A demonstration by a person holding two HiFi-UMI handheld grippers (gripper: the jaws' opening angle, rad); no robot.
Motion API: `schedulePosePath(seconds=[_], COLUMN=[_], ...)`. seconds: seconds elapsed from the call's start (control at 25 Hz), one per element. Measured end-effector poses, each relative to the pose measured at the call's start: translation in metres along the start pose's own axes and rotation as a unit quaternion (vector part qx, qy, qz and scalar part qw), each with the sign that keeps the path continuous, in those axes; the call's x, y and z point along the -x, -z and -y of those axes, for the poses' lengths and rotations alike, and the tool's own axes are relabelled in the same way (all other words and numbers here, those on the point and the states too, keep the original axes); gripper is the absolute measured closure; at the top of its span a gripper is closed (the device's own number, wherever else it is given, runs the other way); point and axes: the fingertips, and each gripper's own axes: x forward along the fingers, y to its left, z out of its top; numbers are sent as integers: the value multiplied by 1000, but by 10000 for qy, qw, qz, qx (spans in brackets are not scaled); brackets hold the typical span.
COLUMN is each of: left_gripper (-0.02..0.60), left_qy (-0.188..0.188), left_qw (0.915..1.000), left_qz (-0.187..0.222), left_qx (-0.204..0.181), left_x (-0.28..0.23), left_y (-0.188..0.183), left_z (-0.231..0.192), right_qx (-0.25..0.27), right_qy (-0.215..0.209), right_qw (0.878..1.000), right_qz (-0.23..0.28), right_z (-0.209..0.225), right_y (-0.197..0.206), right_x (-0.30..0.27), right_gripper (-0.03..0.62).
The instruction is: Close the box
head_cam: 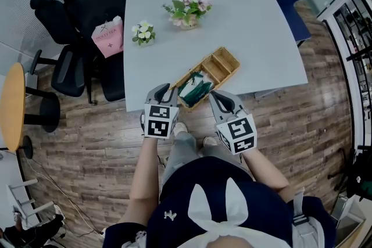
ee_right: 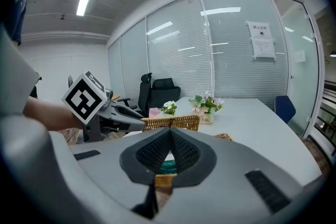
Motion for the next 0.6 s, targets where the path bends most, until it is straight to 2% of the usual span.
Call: schedulePosePath(seconds=[0.32,0.6], left_gripper=[494,492], left_qy=[39,33], left_qw=[9998,9983], left_qz=[-99,-229], left_qx=[-187,-536], left_x=[0,2], left_y=[3,10], left_z=[9,18], right_qx=[-40,-59], right_qy=[-4,3], right_qw=[10000,10000], right_qz=[-34,-60], right_z=[0,-4], right_y=[3,8], right_x=[3,7], right_gripper=[590,591])
